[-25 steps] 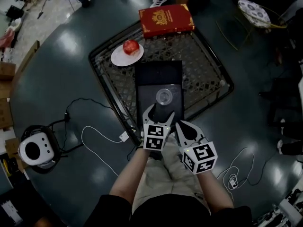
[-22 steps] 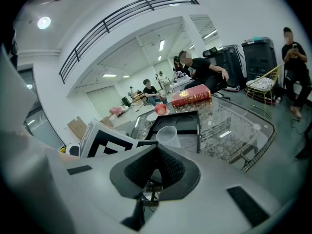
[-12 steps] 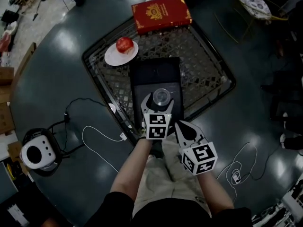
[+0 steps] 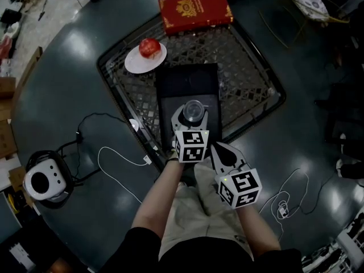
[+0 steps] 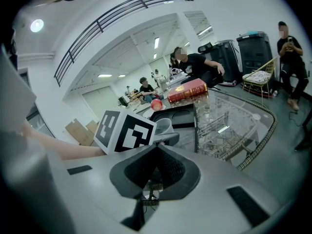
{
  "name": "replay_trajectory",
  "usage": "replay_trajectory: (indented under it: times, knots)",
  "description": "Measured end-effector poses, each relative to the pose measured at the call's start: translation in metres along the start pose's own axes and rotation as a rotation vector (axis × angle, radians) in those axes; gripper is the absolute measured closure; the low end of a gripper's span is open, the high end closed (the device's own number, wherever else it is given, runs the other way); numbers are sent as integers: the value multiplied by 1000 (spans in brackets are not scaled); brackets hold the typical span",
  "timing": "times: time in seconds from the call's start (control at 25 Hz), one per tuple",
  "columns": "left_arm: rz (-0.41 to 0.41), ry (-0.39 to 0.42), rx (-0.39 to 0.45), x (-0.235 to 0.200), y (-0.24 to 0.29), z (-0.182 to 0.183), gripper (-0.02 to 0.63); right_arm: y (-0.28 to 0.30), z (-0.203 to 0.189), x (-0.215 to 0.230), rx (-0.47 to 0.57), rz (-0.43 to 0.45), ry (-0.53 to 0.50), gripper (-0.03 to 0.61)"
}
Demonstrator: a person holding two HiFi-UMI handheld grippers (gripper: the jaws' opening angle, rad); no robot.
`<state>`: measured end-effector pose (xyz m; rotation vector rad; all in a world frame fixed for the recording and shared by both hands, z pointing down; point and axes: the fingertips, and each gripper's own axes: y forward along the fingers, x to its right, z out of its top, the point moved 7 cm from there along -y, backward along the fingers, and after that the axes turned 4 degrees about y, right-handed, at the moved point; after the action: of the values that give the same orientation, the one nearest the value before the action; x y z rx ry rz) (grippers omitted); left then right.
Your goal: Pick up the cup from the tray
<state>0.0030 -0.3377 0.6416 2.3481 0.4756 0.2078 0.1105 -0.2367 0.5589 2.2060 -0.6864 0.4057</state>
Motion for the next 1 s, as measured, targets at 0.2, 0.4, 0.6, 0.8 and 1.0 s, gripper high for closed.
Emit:
replay_trajectory:
  times: [0.2, 0.4, 0.6, 0.8, 1.0]
  knots:
    - [-7, -3, -1, 0, -2, 1, 325, -2, 3, 1, 8, -5, -3, 568]
    - [-9, -11, 5, 2, -9, 5, 325, -7, 7, 0, 19, -11, -12, 568]
    - [-10, -15, 17, 4, -22, 11, 325, -12, 13, -5, 32, -15, -30, 568]
    - [-15, -21, 35, 4, -38, 17, 325, -19, 19, -14, 49, -11, -52, 568]
    - [-9, -28, 52, 4, -57, 21, 325, -26, 23, -25, 65, -7, -76, 568]
